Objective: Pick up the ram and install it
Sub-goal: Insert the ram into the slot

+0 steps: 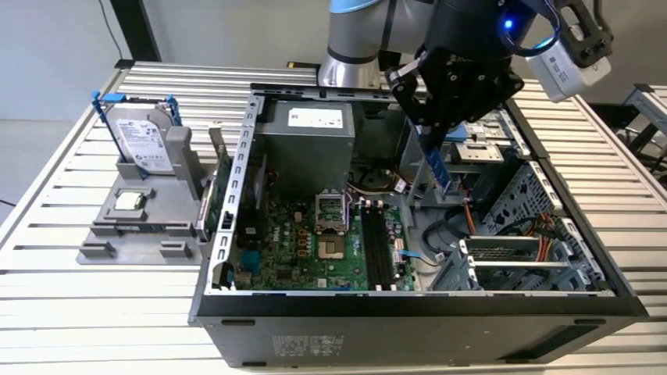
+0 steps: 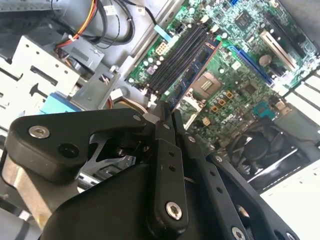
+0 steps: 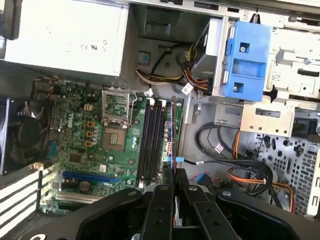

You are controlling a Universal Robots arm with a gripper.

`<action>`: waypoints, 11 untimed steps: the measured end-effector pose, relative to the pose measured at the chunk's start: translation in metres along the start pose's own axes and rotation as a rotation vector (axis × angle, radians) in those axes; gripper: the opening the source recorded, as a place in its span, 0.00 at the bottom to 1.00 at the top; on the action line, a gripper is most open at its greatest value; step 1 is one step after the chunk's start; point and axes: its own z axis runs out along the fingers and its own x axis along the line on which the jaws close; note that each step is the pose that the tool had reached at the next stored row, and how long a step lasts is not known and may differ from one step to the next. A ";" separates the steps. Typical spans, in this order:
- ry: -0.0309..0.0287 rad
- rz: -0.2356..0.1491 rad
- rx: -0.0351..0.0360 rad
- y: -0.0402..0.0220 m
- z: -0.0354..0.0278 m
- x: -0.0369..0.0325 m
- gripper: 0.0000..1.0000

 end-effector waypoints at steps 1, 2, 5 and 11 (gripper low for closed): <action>-0.0005 0.013 0.0004 0.0000 0.0000 0.0000 0.00; -0.0011 0.027 0.0008 0.0000 0.0000 0.0000 0.00; -0.0026 0.062 0.0019 0.0000 0.0000 0.0000 0.00; -0.0035 0.084 0.0025 0.0000 0.0000 0.0000 0.00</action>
